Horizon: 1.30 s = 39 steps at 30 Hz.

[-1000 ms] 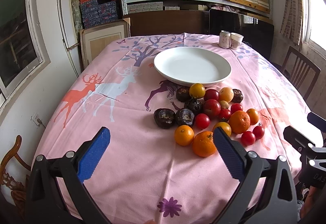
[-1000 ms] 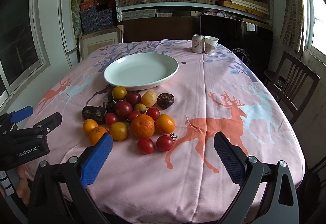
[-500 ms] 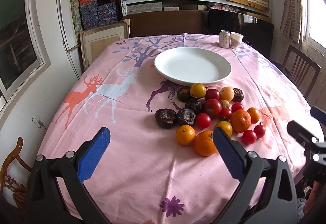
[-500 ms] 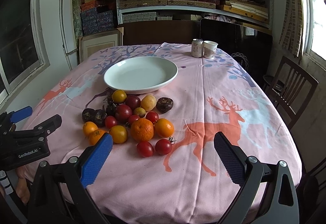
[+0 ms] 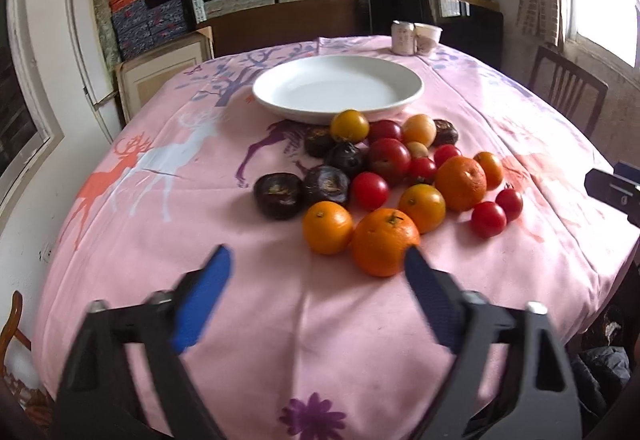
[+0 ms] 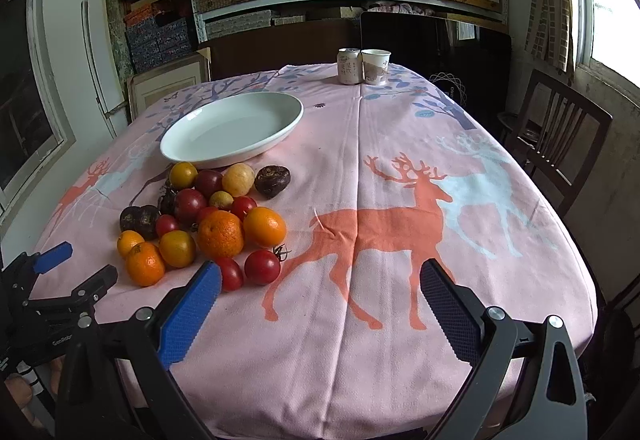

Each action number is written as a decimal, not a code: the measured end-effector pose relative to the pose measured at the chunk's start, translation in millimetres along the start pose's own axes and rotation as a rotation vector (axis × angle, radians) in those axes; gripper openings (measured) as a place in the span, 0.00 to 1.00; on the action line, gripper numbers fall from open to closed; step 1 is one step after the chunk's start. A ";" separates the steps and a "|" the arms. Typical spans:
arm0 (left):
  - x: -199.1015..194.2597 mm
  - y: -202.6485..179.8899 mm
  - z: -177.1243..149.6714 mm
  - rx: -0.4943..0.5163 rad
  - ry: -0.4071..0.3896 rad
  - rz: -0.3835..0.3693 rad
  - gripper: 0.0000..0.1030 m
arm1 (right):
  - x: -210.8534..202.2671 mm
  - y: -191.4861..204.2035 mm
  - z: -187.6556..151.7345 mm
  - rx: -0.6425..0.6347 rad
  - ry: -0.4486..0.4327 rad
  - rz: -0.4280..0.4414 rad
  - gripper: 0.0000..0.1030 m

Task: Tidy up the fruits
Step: 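Grasp a mandarin orange with the left tool while the right tool grasps a red tomato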

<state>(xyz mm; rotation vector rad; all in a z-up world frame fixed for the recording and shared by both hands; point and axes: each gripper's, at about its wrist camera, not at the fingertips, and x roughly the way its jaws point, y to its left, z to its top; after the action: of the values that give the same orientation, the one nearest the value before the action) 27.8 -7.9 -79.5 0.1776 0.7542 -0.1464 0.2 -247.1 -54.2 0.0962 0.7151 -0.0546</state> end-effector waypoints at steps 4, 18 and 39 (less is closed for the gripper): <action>12.2 -20.4 -2.5 0.063 0.040 -0.050 0.53 | 5.3 -6.9 -1.1 0.018 0.007 -0.003 0.97; 43.2 -23.9 1.4 -0.008 0.057 -0.222 0.42 | 27.2 -16.3 -6.9 0.032 0.056 0.019 0.97; 4.8 19.2 -4.7 -0.060 -0.013 -0.198 0.42 | 89.5 34.1 -3.9 -0.124 0.195 0.215 0.39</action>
<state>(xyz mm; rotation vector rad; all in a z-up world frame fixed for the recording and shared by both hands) 31.9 11.5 -84.0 0.0441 0.7613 -0.3121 68.0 -214.3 -113.6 0.0591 0.8973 0.2067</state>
